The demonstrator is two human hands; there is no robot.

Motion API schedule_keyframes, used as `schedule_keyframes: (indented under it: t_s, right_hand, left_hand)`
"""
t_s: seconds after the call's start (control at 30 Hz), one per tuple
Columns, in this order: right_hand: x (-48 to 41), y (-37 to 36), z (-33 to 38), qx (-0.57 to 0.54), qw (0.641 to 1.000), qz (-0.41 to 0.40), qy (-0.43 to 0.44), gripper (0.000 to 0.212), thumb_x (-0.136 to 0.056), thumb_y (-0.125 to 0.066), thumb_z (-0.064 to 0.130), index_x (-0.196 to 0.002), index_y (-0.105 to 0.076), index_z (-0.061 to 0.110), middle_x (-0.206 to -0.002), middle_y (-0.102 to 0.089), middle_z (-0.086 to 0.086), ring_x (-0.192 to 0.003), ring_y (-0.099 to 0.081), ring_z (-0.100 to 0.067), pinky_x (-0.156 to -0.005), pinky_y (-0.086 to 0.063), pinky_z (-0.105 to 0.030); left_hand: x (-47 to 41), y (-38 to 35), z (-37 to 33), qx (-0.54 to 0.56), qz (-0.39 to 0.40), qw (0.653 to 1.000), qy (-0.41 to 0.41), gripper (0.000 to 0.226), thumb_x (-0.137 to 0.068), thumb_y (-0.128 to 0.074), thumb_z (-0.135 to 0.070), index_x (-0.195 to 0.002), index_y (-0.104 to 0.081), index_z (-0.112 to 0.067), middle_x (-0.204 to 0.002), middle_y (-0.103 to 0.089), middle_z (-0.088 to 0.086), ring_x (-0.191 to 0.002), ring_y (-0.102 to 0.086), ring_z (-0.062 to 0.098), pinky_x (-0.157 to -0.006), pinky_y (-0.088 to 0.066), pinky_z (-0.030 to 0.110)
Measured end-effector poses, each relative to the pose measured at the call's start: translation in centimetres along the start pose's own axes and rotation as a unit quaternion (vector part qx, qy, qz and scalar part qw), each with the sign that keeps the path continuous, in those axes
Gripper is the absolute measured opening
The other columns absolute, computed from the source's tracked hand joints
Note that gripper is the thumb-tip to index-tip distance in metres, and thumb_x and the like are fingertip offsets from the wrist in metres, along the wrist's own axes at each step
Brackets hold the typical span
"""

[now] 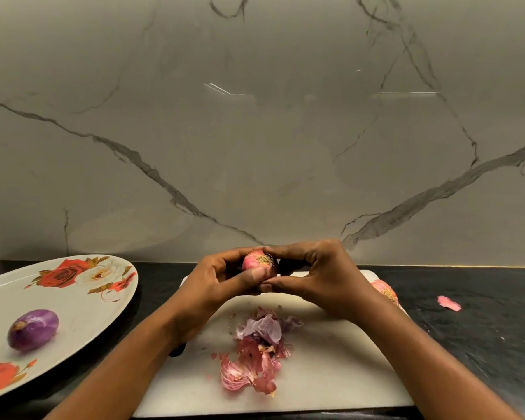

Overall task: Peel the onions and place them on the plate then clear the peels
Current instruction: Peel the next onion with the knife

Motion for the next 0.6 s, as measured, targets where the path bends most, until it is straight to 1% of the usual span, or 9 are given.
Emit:
schedule_keyframes:
  t_s: [0.07,0.17,0.33,0.43,0.5,0.6]
  right_hand:
    - [0.00,0.05,0.17,-0.003,1.000,-0.007,0.009,0.051,-0.079,-0.093,0.025,-0.127,-0.077,0.019,-0.113,-0.080,0.009,-0.099,-0.076,0.000,-0.090,-0.062,-0.026]
    - [0.06,0.14,0.22,-0.003,0.999,-0.032,0.015,0.047,-0.078,-0.094,0.021,-0.123,-0.079,0.016,-0.108,-0.081,0.009,-0.096,-0.076,0.001,-0.087,-0.062,-0.024]
    - [0.07,0.18,0.24,0.023,0.998,-0.056,0.033,0.042,-0.079,-0.093,0.025,-0.118,-0.081,0.014,-0.105,-0.081,0.006,-0.094,-0.077,0.001,-0.083,-0.065,-0.030]
    - [0.14,0.26,0.48,0.041,0.996,-0.067,0.045,0.040,-0.079,-0.093,0.026,-0.115,-0.082,0.014,-0.102,-0.082,0.005,-0.090,-0.077,0.000,-0.079,-0.065,-0.031]
    - [0.13,0.39,0.66,0.049,0.994,-0.078,0.055,0.037,-0.080,-0.092,0.027,-0.113,-0.082,0.014,-0.102,-0.082,0.004,-0.091,-0.077,0.000,-0.079,-0.065,-0.030]
    - [0.15,0.66,0.81,0.049,0.991,-0.094,0.077,0.019,-0.085,-0.088,0.022,-0.102,-0.085,0.013,-0.096,-0.082,0.005,-0.086,-0.077,-0.003,-0.075,-0.065,-0.030]
  left_hand:
    - [0.09,0.06,-0.07,-0.014,-0.015,1.000,-0.005,0.043,-0.092,-0.077,-0.024,-0.134,-0.070,-0.020,-0.123,-0.076,0.005,-0.117,-0.072,0.027,-0.099,-0.059,0.038]
    - [0.16,0.08,-0.25,0.017,-0.018,1.000,-0.005,0.043,-0.092,-0.073,-0.019,-0.135,-0.069,-0.016,-0.124,-0.076,0.010,-0.115,-0.072,0.027,-0.100,-0.059,0.039]
    - [0.02,0.07,-0.15,0.060,-0.019,0.998,-0.001,0.045,-0.093,-0.070,-0.018,-0.137,-0.066,-0.011,-0.126,-0.075,0.013,-0.117,-0.072,0.031,-0.096,-0.060,0.036]
    - [-0.01,0.01,-0.10,0.074,-0.017,0.997,-0.004,0.045,-0.094,-0.068,-0.019,-0.138,-0.066,-0.010,-0.125,-0.075,0.015,-0.113,-0.073,0.031,-0.095,-0.060,0.038]
    - [-0.07,0.08,-0.05,0.083,-0.015,0.996,-0.002,0.045,-0.095,-0.066,-0.020,-0.139,-0.065,-0.010,-0.126,-0.074,0.016,-0.113,-0.073,0.031,-0.094,-0.060,0.036]
    - [-0.39,0.61,0.09,0.113,-0.029,0.993,0.007,0.043,-0.099,-0.061,-0.023,-0.140,-0.064,-0.010,-0.128,-0.073,0.019,-0.113,-0.072,0.031,-0.094,-0.060,0.033]
Point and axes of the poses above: each hand's wrist, its own x-axis away from the middle knuckle, its own y-axis out of the back of the hand, z = x × y, the point moved 3 cm from there along -x, towards the middle knuckle
